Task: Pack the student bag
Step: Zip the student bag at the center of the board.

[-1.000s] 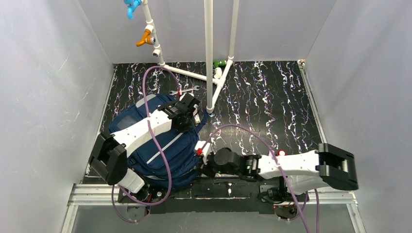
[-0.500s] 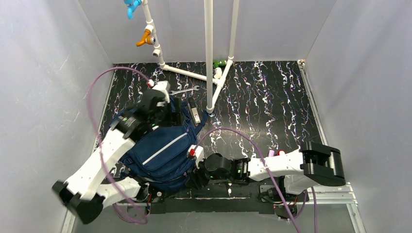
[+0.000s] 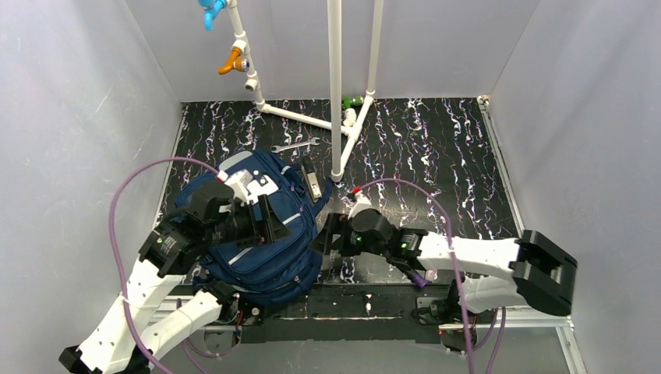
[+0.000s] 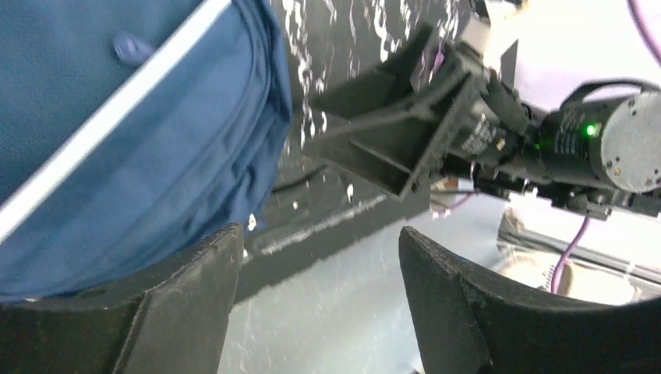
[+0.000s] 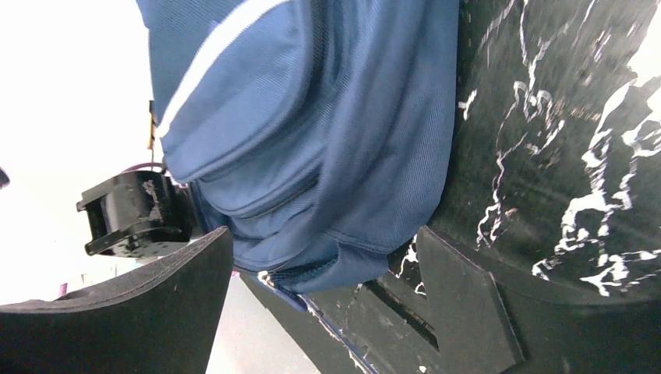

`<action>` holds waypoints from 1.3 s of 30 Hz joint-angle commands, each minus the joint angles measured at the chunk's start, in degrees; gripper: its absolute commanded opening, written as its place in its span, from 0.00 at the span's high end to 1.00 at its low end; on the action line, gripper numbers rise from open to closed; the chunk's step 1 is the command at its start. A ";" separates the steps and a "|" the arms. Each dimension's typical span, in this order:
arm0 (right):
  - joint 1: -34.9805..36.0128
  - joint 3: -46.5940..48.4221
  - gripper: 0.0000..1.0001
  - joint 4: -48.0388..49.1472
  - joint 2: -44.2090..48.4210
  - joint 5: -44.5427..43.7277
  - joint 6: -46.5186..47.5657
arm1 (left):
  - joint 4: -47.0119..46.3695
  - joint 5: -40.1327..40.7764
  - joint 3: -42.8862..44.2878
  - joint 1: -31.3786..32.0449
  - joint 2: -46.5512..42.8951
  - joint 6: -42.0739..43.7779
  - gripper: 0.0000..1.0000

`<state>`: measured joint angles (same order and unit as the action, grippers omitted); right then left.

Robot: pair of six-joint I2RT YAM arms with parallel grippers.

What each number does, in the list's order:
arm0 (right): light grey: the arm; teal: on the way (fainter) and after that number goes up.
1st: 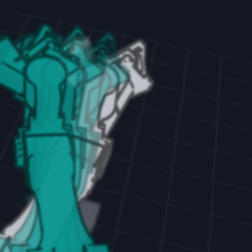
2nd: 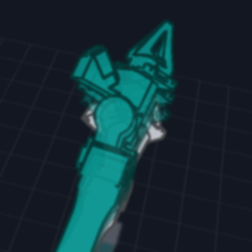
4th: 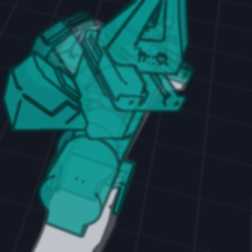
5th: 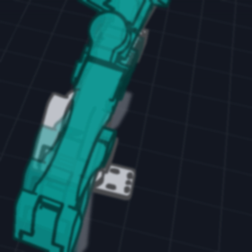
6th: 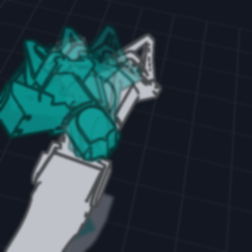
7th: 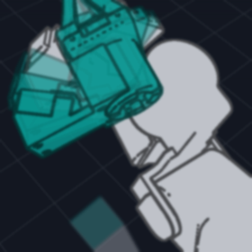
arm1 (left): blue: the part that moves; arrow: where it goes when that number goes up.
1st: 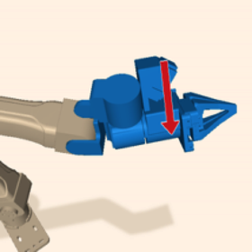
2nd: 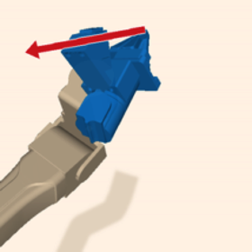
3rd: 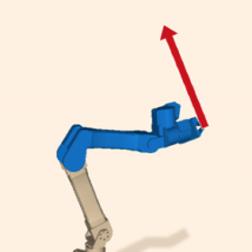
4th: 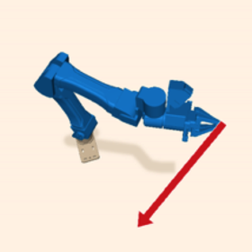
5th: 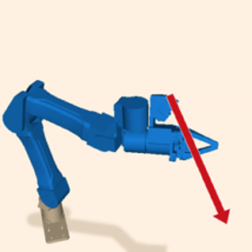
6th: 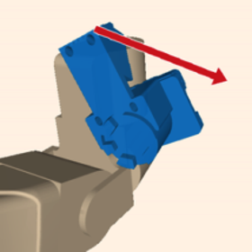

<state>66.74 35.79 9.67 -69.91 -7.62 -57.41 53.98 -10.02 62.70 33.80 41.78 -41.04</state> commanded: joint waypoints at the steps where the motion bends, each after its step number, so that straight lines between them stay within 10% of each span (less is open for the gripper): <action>1: 0.23 2.70 0.09 6.68 -8.02 4.88 -8.55 | -0.82 -10.82 -7.48 0.12 -2.91 -9.89 0.31; 5: 0.23 5.89 0.31 6.63 -14.07 4.19 -9.29 | -2.43 -6.08 -12.75 5.06 -6.16 -15.18 0.40; 11: 0.08 15.97 0.99 -0.34 -15.81 2.88 -9.70 | -0.67 20.02 -10.67 33.46 4.28 -26.35 0.44; 18: -0.87 25.21 0.99 -15.55 -16.12 0.74 -13.90 | 22.05 47.93 4.46 53.67 22.17 -50.11 0.47; 39: -0.90 20.78 0.99 -14.26 -10.69 -3.55 -22.00 | 15.33 47.16 -6.36 49.91 23.63 -73.60 0.60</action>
<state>66.22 56.29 -10.07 -84.18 -8.95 -77.41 70.30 34.70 57.76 86.43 65.21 -112.79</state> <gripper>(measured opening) 0.032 0.410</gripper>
